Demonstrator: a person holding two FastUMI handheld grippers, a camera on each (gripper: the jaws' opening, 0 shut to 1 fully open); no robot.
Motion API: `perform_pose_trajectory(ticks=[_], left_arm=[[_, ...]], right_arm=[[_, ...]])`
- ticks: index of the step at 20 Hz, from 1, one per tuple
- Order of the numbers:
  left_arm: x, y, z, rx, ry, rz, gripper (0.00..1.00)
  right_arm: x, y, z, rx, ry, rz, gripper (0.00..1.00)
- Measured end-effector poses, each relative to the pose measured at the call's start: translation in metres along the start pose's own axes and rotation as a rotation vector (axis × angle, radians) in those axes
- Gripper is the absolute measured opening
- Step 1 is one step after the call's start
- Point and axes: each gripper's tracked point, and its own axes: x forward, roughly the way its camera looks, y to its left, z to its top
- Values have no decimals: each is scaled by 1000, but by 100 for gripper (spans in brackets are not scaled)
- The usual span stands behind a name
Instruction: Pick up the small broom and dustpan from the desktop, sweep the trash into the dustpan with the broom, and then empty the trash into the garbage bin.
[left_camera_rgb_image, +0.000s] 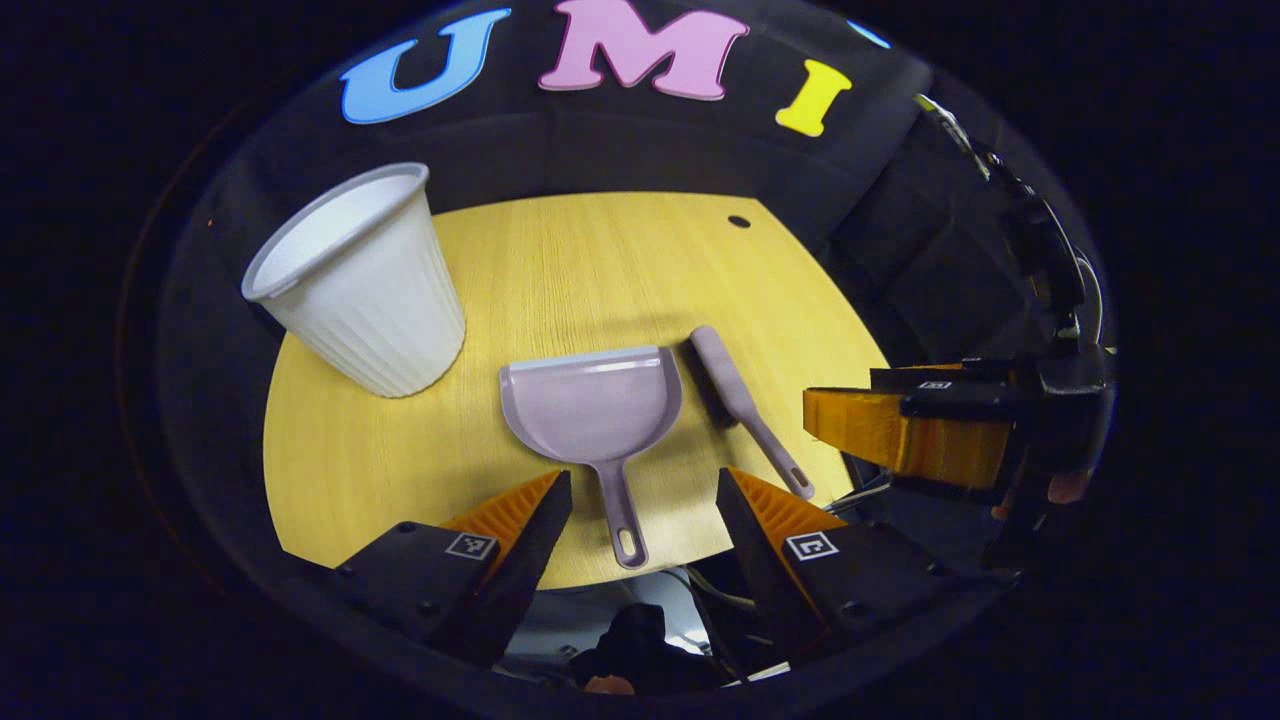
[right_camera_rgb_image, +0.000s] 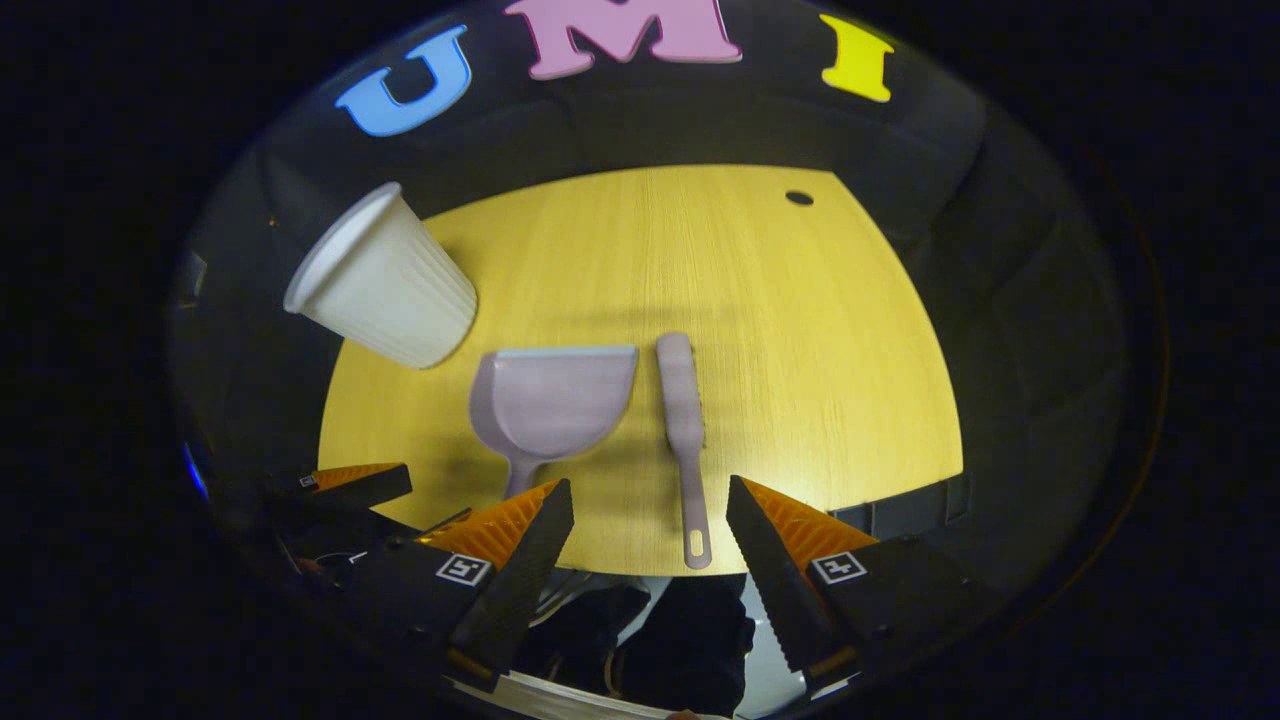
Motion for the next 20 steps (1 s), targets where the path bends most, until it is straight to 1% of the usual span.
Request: perform_pose_trajectory(ticks=[1,2,3,5,6,7,8,9,10,11,12,14,15,16,17,18,19,20], left_arm=[[-21,3,8,8,-90,14,87],[-41,5,17,13,-200,33,88],[-64,7,27,6,-283,54,87],[-109,7,42,-26,-448,82,87],[-122,7,42,-50,-522,95,87],[-142,6,39,-66,-587,106,87],[-154,6,30,-95,-627,125,86],[-170,5,28,-110,-682,132,86],[-186,7,27,-115,-738,146,86],[-198,9,22,-132,-767,152,84],[-209,8,18,-134,-795,147,84],[-231,16,9,-158,-857,179,85],[-248,19,2,-159,-896,197,85],[-272,17,-5,-163,-943,221,84],[-291,16,-9,-156,-977,248,84],[-297,14,3,-147,-1019,281,84],[-297,8,10,-127,-1029,302,84],[-300,5,15,-111,-1037,312,84]], right_arm=[[-22,3,12,1,-84,2,100],[-39,4,22,-5,-160,0,100],[-63,4,34,-21,-248,-4,99],[-103,2,42,-55,-407,-7,99],[-125,6,48,-64,-474,-2,92],[-144,11,55,-70,-549,7,91],[-160,10,55,-81,-609,5,99],[-176,12,56,-104,-667,0,99],[-190,13,54,-129,-716,-10,89],[-202,15,56,-146,-777,-15,99],[-219,16,58,-158,-839,-12,98],[-254,12,73,-173,-959,-15,98],[-266,9,80,-185,-995,-18,98],[-279,10,81,-182,-1041,-10,89],[-288,13,83,-175,-1073,8,89],[-296,18,88,-167,-1118,22,90],[-303,18,93,-170,-1145,25,89],[-305,20,97,-168,-1161,27,91]])
